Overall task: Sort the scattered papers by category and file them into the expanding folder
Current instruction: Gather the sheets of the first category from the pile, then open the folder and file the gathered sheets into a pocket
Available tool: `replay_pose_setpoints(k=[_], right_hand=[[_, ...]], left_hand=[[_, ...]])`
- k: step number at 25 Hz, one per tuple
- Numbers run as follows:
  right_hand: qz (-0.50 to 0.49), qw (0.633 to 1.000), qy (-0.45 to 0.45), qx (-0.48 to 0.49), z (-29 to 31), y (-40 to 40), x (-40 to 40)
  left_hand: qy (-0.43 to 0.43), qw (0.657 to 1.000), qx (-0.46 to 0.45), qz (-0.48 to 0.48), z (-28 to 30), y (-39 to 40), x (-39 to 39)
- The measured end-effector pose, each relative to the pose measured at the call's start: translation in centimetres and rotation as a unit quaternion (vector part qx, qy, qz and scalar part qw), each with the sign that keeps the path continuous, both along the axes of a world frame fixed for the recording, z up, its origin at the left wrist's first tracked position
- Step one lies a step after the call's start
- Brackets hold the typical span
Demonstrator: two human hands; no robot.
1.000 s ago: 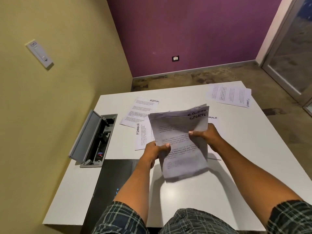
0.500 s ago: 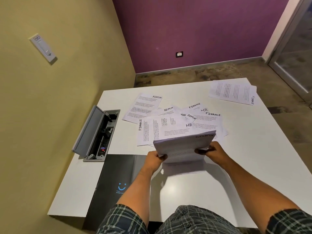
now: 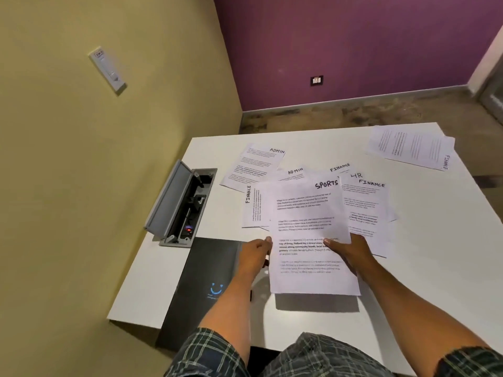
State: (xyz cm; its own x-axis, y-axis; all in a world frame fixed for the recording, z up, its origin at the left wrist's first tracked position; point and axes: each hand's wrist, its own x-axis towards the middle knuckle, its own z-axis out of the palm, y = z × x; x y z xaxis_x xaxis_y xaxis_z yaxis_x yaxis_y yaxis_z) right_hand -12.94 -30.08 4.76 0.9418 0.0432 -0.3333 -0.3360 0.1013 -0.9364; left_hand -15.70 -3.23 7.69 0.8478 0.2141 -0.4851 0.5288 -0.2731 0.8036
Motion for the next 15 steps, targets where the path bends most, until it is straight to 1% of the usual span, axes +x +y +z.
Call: replay_pose_setpoints(k=[1,2,3,4,5,6,7,9,11,15], right_hand=[[-0.019,1.000,0.009,-0.018,-0.7,-0.1,-0.2],[-0.038,0.998,0.024,-0.033,-1.5,-0.4,-0.3],[-0.049,0.997,0.037,-0.041,-2.1,-0.7,-0.5],[-0.052,0.997,0.043,-0.044,-2.7,-1.1,-0.7],[-0.050,0.997,0.045,-0.046,-3.2,-1.3,-0.9],[-0.049,0.996,0.047,-0.048,-3.5,-1.5,-1.1],[-0.048,0.996,0.049,-0.051,-3.6,-1.6,-1.3],[-0.047,0.996,0.051,-0.058,-3.7,-1.6,-1.6],[-0.043,0.996,0.055,-0.063,-3.7,-1.4,-1.7],[-0.025,0.996,0.052,-0.070,-3.9,-1.1,-1.7]], left_hand=[[-0.007,0.995,0.094,-0.006,-0.2,0.9,-0.9],[-0.006,0.978,0.207,-0.028,-0.5,1.8,-1.9],[0.001,0.946,0.319,-0.061,-0.9,3.0,-3.0],[0.011,0.912,0.399,-0.096,-1.3,4.0,-4.3],[0.031,0.884,0.448,-0.127,-2.0,5.0,-5.4],[0.068,0.864,0.476,-0.148,-2.7,5.7,-6.5],[0.111,0.859,0.477,-0.152,-3.3,6.3,-7.5],[0.167,0.867,0.449,-0.136,-4.3,6.7,-9.1],[0.197,0.864,0.439,-0.146,-5.4,6.6,-9.9],[0.203,0.850,0.457,-0.164,-6.8,6.1,-9.8]])
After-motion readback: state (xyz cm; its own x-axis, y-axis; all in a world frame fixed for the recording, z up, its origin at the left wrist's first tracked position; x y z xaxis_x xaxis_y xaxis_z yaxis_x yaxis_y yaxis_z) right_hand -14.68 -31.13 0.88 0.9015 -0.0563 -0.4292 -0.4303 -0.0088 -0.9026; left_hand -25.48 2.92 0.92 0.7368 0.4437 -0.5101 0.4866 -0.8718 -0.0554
